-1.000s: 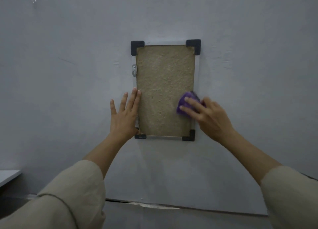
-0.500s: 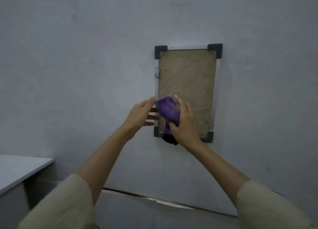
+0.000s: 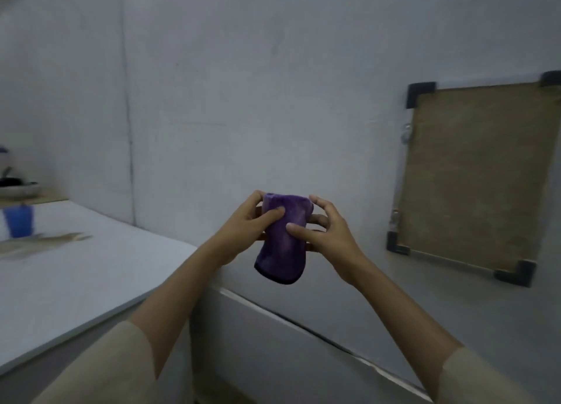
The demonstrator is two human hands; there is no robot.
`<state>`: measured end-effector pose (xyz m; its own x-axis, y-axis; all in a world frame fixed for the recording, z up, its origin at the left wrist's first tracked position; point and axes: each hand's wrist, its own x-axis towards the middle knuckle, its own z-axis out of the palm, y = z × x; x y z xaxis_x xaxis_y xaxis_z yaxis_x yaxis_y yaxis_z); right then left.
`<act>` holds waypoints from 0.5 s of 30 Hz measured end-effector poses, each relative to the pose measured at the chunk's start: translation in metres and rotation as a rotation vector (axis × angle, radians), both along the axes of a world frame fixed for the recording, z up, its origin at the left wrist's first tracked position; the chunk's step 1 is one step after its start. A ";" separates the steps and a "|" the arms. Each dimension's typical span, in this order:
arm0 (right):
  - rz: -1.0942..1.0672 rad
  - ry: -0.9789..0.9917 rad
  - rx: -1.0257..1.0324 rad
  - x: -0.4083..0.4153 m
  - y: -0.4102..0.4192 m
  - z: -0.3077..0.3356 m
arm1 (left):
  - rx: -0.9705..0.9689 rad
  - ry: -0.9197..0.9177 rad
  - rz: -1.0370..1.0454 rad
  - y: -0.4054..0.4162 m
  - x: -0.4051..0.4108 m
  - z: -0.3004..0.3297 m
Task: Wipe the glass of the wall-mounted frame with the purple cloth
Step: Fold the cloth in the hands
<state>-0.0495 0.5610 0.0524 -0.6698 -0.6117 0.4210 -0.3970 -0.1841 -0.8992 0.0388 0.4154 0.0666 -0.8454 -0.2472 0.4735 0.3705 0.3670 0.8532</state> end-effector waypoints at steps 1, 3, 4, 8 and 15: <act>-0.014 0.005 -0.010 0.004 -0.011 -0.002 | -0.001 -0.011 0.005 -0.010 0.009 -0.004; -0.011 0.023 0.000 0.014 -0.042 -0.010 | 0.021 -0.037 0.028 -0.034 0.030 -0.013; -0.016 0.014 0.000 0.018 -0.054 -0.013 | 0.039 -0.049 0.033 -0.043 0.037 -0.017; 0.048 -0.118 -0.032 0.038 -0.116 -0.027 | 0.090 -0.096 0.136 -0.086 0.067 -0.033; 0.465 -0.477 0.040 0.059 -0.214 -0.065 | 0.097 -0.142 0.311 -0.157 0.095 -0.046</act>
